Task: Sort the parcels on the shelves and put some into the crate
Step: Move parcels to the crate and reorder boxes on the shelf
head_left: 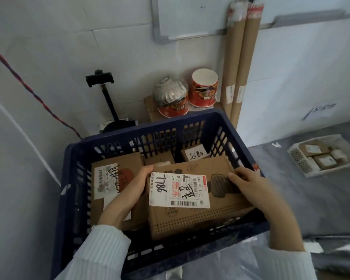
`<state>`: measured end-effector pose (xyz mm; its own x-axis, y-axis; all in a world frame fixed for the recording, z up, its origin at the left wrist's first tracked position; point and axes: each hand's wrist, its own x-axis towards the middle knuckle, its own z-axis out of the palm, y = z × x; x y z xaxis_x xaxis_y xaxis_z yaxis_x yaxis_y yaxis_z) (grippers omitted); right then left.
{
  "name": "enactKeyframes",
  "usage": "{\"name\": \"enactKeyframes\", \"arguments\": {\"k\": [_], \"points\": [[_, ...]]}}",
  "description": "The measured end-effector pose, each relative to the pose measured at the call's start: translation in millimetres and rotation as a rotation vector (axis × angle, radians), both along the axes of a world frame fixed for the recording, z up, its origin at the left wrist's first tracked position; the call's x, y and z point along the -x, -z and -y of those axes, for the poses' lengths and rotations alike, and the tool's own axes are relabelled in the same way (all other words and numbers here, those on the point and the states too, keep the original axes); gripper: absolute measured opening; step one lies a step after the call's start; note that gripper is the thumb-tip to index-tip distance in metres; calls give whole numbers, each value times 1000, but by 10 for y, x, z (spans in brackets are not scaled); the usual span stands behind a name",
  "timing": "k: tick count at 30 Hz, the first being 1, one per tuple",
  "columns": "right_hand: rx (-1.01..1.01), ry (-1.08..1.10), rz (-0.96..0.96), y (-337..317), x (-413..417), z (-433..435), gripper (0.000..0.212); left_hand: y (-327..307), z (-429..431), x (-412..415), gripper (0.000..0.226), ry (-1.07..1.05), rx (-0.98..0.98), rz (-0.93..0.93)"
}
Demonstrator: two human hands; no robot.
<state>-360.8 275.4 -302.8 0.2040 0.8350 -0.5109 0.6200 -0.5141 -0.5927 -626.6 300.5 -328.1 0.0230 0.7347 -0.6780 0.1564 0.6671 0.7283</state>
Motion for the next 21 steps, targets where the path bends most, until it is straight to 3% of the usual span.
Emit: {"name": "enactKeyframes", "arguments": {"k": [4,8,15,21], "points": [[33,37,90,33,-114,37,32,160,0,-163,42,50,39,2],[63,82,27,215,-72,87,31,332,37,-228,32,96,-7,-52],[-20,196,-63,377,-24,107,35,244,44,-77,33,302,-271,-115],[-276,241,-90,303,28,234,34,118,59,-78,37,108,-376,-85]]}}
